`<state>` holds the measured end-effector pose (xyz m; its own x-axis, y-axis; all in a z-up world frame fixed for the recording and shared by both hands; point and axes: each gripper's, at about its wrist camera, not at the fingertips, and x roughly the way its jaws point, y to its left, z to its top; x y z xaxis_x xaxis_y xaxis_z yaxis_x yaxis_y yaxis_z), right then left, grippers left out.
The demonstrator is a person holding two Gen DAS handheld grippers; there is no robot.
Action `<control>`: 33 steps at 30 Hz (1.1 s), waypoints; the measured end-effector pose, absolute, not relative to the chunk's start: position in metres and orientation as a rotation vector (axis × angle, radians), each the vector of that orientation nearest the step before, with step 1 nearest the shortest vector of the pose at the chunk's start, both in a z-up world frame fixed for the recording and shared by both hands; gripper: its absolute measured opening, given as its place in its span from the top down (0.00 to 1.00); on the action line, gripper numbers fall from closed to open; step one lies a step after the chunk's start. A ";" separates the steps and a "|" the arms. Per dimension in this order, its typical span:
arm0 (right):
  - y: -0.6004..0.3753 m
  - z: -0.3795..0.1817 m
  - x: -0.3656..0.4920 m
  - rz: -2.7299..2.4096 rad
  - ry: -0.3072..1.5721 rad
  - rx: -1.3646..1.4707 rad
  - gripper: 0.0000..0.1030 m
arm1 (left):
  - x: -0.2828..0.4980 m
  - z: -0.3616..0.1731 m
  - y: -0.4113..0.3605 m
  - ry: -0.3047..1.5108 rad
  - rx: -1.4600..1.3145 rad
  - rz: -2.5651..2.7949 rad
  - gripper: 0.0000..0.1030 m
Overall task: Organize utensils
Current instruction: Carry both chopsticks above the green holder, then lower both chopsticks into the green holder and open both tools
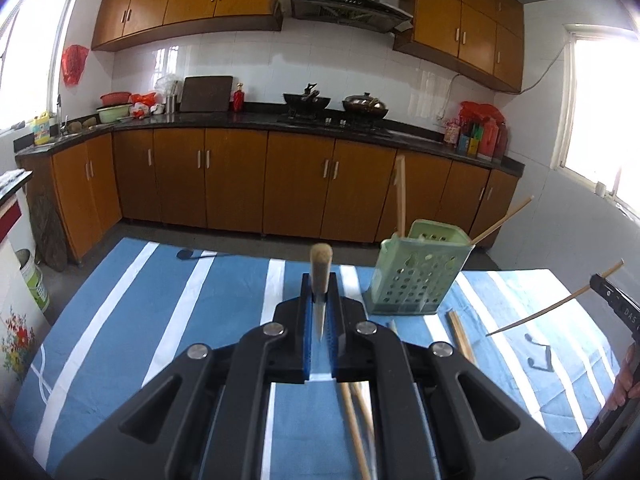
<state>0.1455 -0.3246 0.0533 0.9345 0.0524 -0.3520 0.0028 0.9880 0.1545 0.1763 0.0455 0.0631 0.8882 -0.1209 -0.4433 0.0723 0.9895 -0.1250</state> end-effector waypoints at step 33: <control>-0.281 0.122 0.250 0.211 0.365 0.236 0.93 | 0.281 0.157 -0.036 0.293 -0.193 -0.185 0.93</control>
<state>0.2495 -0.2814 0.1224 0.9130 0.2448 -0.3263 -0.1603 0.9508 0.2650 0.2813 -0.0358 0.1575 0.9406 -0.2084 -0.2679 0.1526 0.9647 -0.2148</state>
